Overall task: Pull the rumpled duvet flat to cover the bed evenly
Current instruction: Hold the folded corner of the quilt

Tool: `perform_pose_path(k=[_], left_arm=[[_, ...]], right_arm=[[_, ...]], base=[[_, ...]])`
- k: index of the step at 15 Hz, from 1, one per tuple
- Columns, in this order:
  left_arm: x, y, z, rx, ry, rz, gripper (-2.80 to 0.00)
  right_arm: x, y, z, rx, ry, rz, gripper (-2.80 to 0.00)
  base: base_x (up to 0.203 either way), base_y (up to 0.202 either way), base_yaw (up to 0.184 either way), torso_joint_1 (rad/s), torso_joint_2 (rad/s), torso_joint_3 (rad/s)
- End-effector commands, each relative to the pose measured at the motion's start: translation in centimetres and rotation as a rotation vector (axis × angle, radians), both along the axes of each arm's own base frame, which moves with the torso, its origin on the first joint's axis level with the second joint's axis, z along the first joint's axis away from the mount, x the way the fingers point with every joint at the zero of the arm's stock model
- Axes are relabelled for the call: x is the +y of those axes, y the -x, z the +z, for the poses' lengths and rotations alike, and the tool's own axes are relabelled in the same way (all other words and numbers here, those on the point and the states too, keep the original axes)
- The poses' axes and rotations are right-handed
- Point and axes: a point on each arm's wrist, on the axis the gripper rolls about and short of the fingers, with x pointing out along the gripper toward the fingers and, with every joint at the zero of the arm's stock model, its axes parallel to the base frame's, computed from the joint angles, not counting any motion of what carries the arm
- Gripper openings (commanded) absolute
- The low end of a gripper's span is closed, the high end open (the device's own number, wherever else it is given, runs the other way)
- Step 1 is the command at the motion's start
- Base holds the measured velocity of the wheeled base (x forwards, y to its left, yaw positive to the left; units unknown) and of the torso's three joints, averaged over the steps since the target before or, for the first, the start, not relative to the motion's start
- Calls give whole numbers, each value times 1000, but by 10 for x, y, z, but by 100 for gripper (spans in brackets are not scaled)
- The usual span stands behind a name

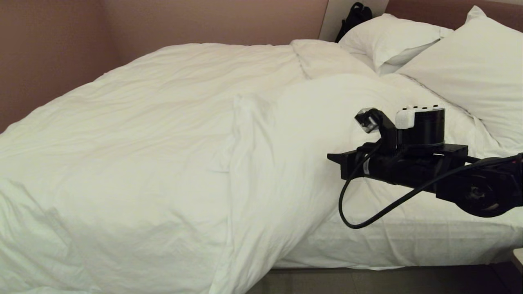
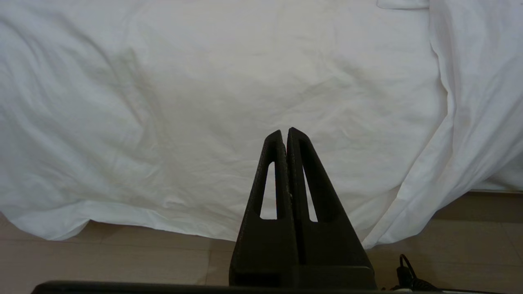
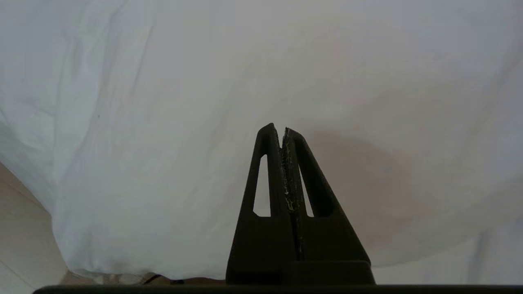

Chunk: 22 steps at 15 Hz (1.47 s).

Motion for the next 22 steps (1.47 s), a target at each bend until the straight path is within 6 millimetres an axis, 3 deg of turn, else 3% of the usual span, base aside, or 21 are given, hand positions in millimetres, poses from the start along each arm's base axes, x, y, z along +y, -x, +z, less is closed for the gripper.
perform_pose_path(k=[1,10,13,22], left_arm=[[0,0,0,-1,1,1,-280],[0,0,0,-1,1,1,-280],[0,0,0,-1,1,1,-280],[0,0,0,-1,1,1,-280]], right_arm=[[5,-3,-8,-1,45,-51,0],[7,-4,-9,-17,44,-61,0],[13,-8,-21,8,68,-63,0],[28,-40,-84,142,144,-76,0]], base=[[0,0,0,0,0,0],[0,0,0,0,0,0],[0,0,0,0,0,0],[0,0,0,0,0,0]])
